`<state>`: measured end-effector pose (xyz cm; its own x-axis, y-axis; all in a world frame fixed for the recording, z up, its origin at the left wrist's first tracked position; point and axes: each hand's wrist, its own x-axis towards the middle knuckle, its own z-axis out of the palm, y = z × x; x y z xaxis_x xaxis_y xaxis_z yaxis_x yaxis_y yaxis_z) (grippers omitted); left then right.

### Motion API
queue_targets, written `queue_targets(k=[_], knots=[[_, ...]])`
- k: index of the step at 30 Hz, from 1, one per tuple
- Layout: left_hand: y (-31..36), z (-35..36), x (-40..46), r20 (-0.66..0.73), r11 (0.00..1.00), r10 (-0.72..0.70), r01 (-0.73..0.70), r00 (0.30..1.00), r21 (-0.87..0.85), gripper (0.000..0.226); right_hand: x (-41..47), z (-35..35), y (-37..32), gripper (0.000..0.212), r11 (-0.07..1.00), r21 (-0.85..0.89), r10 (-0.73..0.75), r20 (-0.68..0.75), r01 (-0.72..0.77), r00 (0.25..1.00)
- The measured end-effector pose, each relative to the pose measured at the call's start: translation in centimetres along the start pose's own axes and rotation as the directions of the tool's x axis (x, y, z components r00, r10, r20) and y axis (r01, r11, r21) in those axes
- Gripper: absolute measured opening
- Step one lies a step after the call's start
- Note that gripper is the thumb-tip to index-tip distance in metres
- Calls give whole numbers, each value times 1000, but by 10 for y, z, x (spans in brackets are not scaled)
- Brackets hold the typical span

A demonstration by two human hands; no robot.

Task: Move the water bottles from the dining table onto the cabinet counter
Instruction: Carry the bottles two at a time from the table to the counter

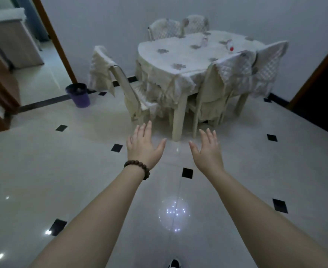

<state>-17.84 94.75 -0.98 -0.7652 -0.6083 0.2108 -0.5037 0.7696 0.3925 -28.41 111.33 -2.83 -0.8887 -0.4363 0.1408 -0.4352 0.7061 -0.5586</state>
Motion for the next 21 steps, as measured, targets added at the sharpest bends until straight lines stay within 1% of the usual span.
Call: queue_targets(k=[3, 6, 13, 17, 21], knots=[[36, 25, 33, 39, 999, 48, -47, 998, -25, 75, 27, -16, 35, 61, 998, 2, 65, -28, -65, 997], [59, 48, 59, 69, 997, 80, -78, 994, -30, 75, 48, -26, 66, 61, 993, -11, 120, -43, -121, 992], [94, 92, 123, 105, 991, 136, -134, 985, -31, 74, 101, -33, 112, 61, 983, -19, 182, -74, -184, 981], [120, 120, 175, 114, 984, 174, -170, 978, -43, 74, 152, -33, 135, 62, 976, -29, 211, -83, -214, 974], [145, 150, 246, 130, 976, 217, -211, 967, -55, 73, 225, -33, 154, 62, 972, -17, 233, -96, -235, 968]])
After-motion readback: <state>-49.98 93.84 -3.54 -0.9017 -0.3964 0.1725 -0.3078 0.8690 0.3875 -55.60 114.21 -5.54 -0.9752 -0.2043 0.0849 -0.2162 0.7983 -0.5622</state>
